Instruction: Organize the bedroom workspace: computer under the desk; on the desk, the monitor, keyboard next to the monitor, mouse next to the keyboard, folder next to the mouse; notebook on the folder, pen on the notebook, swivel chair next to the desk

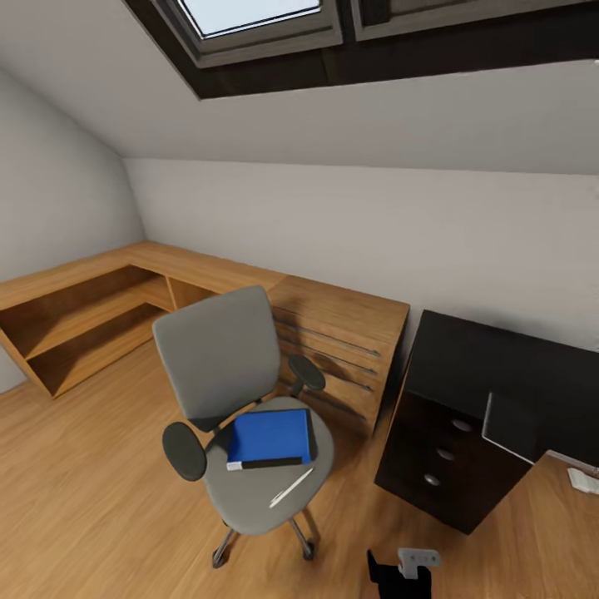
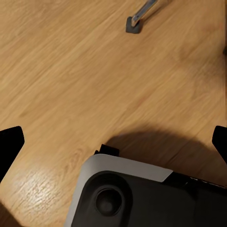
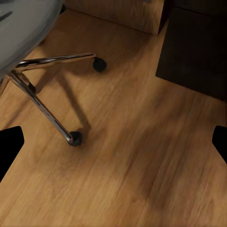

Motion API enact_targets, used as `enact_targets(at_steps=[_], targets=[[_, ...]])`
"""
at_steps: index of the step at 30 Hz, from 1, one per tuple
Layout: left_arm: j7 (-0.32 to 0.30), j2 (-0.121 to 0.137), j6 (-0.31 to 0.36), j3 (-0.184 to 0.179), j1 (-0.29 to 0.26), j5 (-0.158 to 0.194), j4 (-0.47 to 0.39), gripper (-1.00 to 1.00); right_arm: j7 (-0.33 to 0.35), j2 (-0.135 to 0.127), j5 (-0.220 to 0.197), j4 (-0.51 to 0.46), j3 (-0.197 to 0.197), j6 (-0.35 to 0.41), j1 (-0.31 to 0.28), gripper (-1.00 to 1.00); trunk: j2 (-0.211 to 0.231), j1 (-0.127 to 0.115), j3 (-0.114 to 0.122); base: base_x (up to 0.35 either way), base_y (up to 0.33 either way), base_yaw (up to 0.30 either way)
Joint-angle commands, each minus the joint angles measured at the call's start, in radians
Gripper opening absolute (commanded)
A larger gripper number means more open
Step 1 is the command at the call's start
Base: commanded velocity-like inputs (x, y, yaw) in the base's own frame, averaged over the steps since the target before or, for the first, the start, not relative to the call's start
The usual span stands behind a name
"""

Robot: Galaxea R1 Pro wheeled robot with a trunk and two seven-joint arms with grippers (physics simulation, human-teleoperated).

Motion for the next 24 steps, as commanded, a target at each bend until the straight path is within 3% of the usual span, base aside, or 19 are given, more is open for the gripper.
enact_targets(at_steps=[1,9,15,24], targets=[[-0.003,0.001,-0.003,-0.007,0.000,0.011,0.001,1.00,0.002,0.000,0.008,0.001,-0.009,-0.004,-0.001,1.00,-0.001,0.000,0.000,0.000,0.001,-0.129],[-0.003,0.001,-0.003,-0.008,-0.001,0.011,0.001,1.00,0.002,0.000,0.007,0.002,-0.009,-0.007,-0.001,1.00,-0.001,0.000,0.012,0.000,0.107,-0.144],[-0.003,0.001,-0.003,-0.008,-0.001,0.011,0.001,1.00,0.002,0.000,0.007,0.002,-0.009,-0.007,-0.001,1.00,-0.001,0.000,0.019,0.000,0.263,-0.176],[-0.003,0.000,-0.003,-0.008,-0.001,0.011,0.001,1.00,0.002,0.000,0.007,0.002,-0.009,-0.007,-0.001,1.00,-0.001,0.000,0.021,0.000,0.276,-0.047]])
